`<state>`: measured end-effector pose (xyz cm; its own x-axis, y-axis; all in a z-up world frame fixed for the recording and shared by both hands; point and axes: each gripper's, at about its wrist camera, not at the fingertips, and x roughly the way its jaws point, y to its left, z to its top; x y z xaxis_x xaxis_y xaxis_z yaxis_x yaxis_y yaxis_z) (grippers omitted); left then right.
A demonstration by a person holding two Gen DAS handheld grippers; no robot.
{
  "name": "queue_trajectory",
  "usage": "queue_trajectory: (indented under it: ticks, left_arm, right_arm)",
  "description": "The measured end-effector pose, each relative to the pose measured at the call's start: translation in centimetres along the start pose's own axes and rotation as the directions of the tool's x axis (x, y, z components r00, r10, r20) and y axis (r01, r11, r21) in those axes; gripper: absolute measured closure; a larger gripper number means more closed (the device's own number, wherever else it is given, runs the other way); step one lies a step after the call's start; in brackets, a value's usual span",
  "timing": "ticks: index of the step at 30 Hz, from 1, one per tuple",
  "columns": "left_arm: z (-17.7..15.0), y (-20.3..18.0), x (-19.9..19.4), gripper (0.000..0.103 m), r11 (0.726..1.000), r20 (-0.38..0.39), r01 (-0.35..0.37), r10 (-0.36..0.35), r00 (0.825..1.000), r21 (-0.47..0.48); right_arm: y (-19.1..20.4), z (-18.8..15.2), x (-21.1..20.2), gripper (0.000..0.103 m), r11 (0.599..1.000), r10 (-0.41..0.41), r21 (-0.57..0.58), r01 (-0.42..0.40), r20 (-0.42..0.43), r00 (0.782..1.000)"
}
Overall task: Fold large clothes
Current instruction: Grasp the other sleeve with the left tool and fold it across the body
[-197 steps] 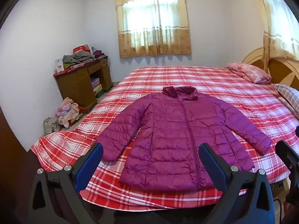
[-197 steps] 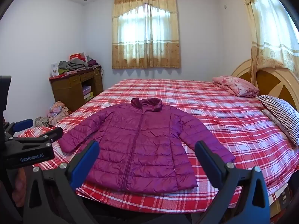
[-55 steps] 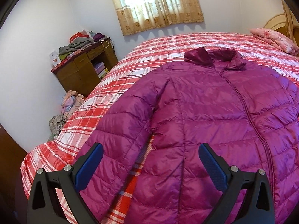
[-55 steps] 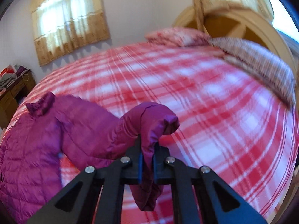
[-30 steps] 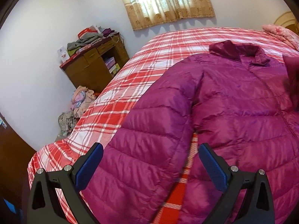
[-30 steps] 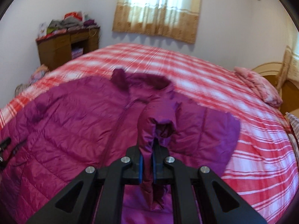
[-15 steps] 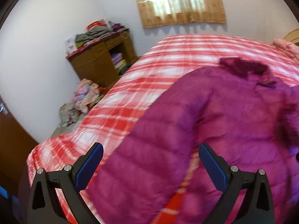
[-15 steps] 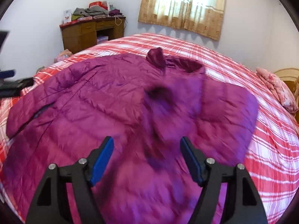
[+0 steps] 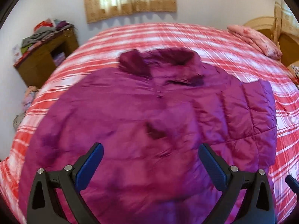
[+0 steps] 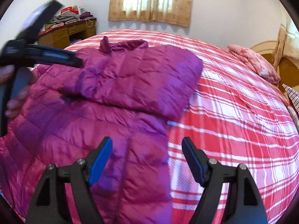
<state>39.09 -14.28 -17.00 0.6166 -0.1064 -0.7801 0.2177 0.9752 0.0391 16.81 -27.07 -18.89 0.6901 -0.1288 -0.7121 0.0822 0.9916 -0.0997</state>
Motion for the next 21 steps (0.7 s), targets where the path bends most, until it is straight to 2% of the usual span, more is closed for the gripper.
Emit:
queue_trajectory:
  ticks: [1, 2, 3, 4, 5, 9, 14, 17, 21]
  left_arm:
    - [0.0, -0.6, 0.7, 0.026, 1.000, -0.013, 0.018, -0.018, 1.000, 0.004]
    - [0.0, -1.2, 1.7, 0.069, 0.999, -0.046, 0.040, -0.039, 0.998, 0.013]
    - [-0.1, -1.4, 2.2, 0.084, 0.998, -0.079, 0.067, -0.066, 0.995, 0.009]
    - [-0.1, -1.2, 2.3, 0.087, 0.996, -0.089, 0.092, -0.093, 0.992, -0.015]
    - [0.0, -0.9, 1.8, 0.091, 0.996, -0.067, 0.093, -0.094, 0.993, -0.018]
    - [-0.2, 0.9, -2.2, 0.093, 0.998, 0.028, 0.067, -0.067, 0.997, 0.012]
    - [-1.1, 5.2, -7.0, 0.094, 1.000, 0.120, -0.016, 0.013, 0.993, 0.024]
    - [-2.5, 7.5, -7.3, 0.094, 0.997, 0.110, -0.076, 0.073, 0.991, 0.021]
    - [-5.1, 8.1, -4.6, 0.093, 0.983, 0.046, -0.170, 0.167, 0.985, 0.071]
  right_arm:
    - [-0.3, -0.1, 0.0, 0.024, 1.000, 0.000, 0.007, 0.000, 0.000, 1.000]
    - [-0.6, -0.3, 0.0, 0.024, 1.000, -0.003, 0.016, 0.003, 0.000, 1.000]
    - [-1.3, -0.8, -0.3, 0.024, 1.000, -0.002, 0.019, 0.002, 0.000, 1.000]
    - [-1.6, -0.9, -0.2, 0.025, 1.000, -0.004, 0.026, 0.004, -0.002, 1.000]
    - [-2.0, -1.1, -0.1, 0.024, 0.999, -0.007, 0.033, 0.008, -0.005, 1.000]
    - [-2.9, -1.7, 0.3, 0.024, 0.999, -0.016, 0.050, 0.017, -0.016, 1.000]
    - [-2.6, -2.5, 0.8, 0.024, 0.999, -0.019, 0.044, 0.020, -0.023, 1.000]
    - [-2.2, -2.8, 1.0, 0.024, 0.999, -0.020, 0.044, 0.021, -0.027, 0.999]
    - [-2.1, -2.9, 1.4, 0.024, 0.999, -0.013, 0.041, 0.014, -0.039, 0.999]
